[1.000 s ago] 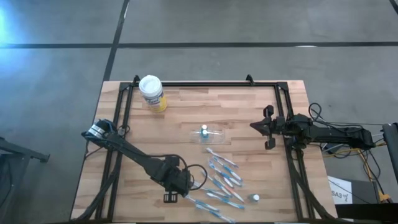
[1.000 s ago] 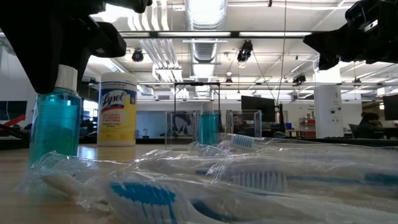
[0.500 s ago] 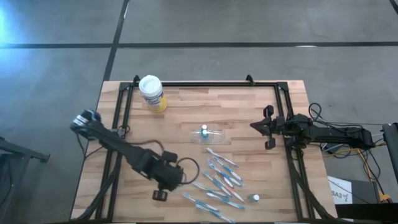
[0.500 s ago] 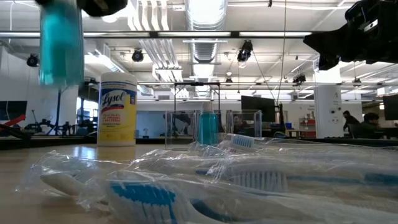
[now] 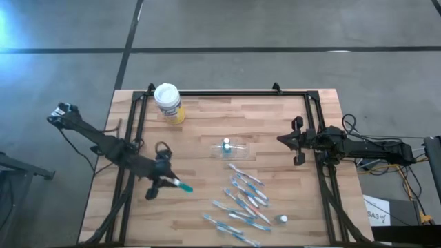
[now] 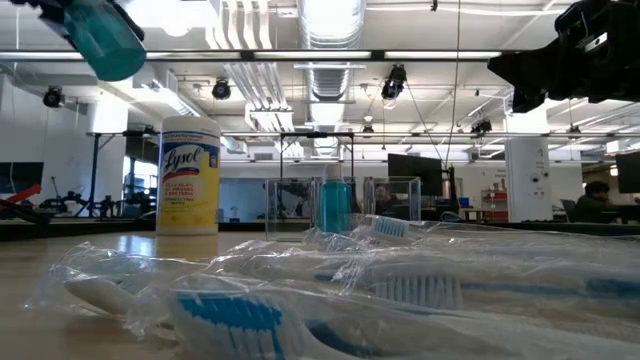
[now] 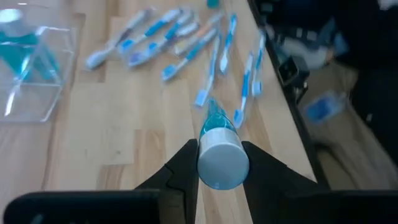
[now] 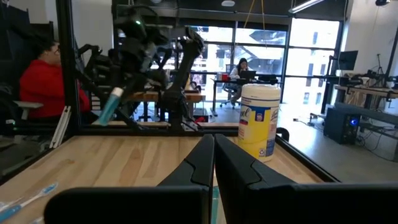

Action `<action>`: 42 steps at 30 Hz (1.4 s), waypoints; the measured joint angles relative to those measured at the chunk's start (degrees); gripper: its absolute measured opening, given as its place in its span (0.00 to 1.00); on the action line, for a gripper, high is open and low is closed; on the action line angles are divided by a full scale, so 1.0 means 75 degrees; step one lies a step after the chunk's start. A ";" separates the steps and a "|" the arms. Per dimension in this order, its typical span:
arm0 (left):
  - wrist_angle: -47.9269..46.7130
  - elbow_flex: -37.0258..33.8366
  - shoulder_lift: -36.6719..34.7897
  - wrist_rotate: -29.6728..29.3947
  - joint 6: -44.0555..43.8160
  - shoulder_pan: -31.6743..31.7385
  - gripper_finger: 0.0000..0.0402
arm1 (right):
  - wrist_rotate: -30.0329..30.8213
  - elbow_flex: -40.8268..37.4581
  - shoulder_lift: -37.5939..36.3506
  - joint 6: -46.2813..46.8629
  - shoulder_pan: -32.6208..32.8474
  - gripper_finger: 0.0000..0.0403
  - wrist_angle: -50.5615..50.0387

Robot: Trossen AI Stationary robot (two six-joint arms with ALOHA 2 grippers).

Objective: Pick & Place toothbrushing station
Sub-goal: Put the blue mouthwash bottle into the middle compartment of the transparent organizer

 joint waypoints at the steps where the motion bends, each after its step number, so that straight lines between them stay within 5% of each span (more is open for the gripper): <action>1: 0.0150 -0.0294 -0.0335 -0.0060 -0.0119 -0.0003 0.24 | 0.0000 0.0000 0.0000 0.0001 -0.0001 0.02 0.0000; 10: 0.0700 -0.2028 -0.2268 -0.0389 -0.0956 0.0003 0.24 | 0.0003 0.0000 0.0000 0.0012 -0.0002 0.02 0.0003; 19: 0.0644 -0.1829 -0.2273 -0.0605 -0.1123 0.0079 0.24 | 0.0003 0.0000 0.0000 0.0012 0.0000 0.02 0.0006; 34: -0.1752 0.3325 0.1269 -0.1657 -0.0401 0.1156 0.24 | 0.0012 0.0000 0.0000 -0.0007 -0.0003 0.02 0.0012; 42: -0.4216 0.6400 0.3995 -0.1237 0.0231 0.2453 0.24 | 0.0015 0.0000 -0.0003 -0.0009 -0.0001 0.02 0.0009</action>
